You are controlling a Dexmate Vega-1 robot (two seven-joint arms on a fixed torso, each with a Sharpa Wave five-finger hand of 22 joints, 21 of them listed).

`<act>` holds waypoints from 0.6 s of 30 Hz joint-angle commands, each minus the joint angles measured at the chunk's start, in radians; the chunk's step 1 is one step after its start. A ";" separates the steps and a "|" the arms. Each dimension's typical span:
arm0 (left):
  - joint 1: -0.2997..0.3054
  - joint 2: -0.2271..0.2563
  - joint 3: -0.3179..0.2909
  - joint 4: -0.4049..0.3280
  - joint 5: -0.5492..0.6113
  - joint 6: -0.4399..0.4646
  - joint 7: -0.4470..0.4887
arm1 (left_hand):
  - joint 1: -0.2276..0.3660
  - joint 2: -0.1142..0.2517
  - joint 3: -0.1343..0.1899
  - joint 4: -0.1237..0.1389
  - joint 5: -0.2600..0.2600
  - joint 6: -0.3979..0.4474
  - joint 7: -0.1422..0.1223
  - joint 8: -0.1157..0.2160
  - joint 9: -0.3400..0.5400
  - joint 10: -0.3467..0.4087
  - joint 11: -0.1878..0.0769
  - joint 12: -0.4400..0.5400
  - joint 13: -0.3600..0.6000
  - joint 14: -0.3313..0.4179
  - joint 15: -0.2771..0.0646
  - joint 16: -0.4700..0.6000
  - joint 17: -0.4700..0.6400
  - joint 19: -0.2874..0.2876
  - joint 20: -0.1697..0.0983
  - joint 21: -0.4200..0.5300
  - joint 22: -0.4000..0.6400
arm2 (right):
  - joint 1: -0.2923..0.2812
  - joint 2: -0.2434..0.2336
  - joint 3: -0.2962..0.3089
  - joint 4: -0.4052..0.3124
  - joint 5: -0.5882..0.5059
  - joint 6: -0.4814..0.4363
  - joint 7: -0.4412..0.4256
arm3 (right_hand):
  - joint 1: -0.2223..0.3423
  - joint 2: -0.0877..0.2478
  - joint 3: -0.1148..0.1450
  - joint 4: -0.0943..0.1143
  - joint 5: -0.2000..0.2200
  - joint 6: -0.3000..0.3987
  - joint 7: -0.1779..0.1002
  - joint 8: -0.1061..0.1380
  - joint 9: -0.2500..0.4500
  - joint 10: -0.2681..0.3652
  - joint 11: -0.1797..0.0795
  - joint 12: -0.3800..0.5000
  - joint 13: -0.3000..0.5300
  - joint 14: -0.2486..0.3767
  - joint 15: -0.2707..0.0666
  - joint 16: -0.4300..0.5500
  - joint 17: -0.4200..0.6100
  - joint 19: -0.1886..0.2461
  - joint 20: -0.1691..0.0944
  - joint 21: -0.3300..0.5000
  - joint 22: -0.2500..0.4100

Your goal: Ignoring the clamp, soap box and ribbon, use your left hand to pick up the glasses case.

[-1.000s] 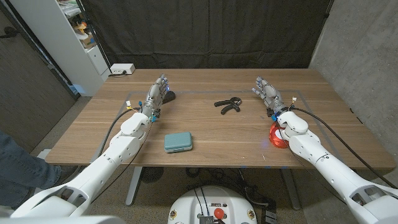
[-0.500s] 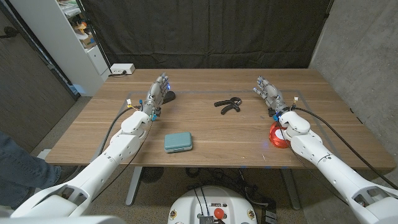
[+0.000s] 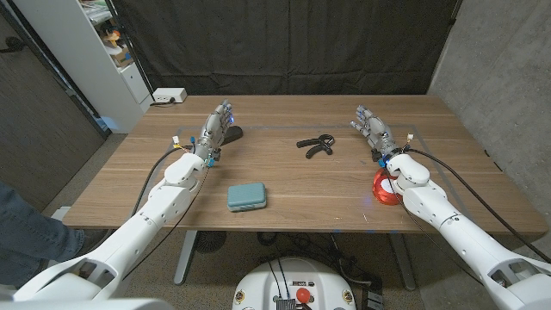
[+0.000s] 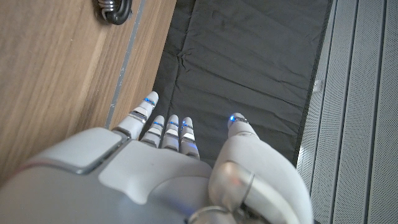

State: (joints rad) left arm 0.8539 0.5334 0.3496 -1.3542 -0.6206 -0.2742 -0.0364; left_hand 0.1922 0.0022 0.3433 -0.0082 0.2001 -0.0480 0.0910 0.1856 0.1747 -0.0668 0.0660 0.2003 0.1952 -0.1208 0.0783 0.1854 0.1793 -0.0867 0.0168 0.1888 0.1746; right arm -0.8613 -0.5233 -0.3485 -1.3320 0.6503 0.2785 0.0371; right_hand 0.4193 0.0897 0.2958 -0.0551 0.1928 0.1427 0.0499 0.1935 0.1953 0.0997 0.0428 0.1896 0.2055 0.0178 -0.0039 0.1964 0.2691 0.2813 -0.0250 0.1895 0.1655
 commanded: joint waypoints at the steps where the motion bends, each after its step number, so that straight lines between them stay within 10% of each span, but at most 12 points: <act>1: 0.016 0.021 -0.013 -0.037 0.026 -0.014 0.014 | 0.009 0.006 0.009 -0.003 0.005 0.009 0.002 0.003 0.003 0.000 0.001 0.010 0.002 0.002 0.001 0.003 0.001 -0.007 0.007 0.006 0.003 | -0.031 -0.014 0.018 -0.025 0.005 0.007 -0.017 | 0.004 0.005 0.006 -0.003 0.004 0.005 -0.009 0.002 0.000 0.001 -0.006 0.002 0.002 0.000 0.001 0.002 -0.001 -0.001 -0.004 0.001 0.005; 18: 0.057 0.068 -0.040 -0.125 0.077 0.008 0.060 | 0.016 0.015 0.013 -0.007 0.004 0.010 0.001 0.003 0.003 -0.001 0.002 0.009 0.001 0.002 0.002 0.003 0.001 -0.012 0.013 0.004 0.003 | -0.055 -0.024 0.031 -0.035 0.011 0.028 -0.015 | 0.002 0.008 0.004 -0.004 0.004 0.011 -0.011 0.004 -0.001 0.005 -0.007 0.004 -0.001 0.000 0.002 0.004 -0.005 -0.002 -0.003 0.001 0.005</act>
State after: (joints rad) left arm 0.8907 0.5761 0.3253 -1.4359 -0.5719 -0.2798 0.0033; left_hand 0.2008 0.0108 0.3475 -0.0124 0.2000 -0.0445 0.0875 0.1855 0.1746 -0.0668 0.0660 0.2003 0.1953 -0.1208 0.0784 0.1853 0.1776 -0.0936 0.0236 0.1887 0.1745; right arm -0.9016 -0.5387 -0.3258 -1.3580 0.6593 0.2926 0.0225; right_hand 0.4193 0.0897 0.2985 -0.0579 0.1928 0.1484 0.0444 0.1935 0.1953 0.0997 0.0428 0.1896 0.2044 0.0179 -0.0038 0.1964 0.2646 0.2813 -0.0249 0.1895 0.1653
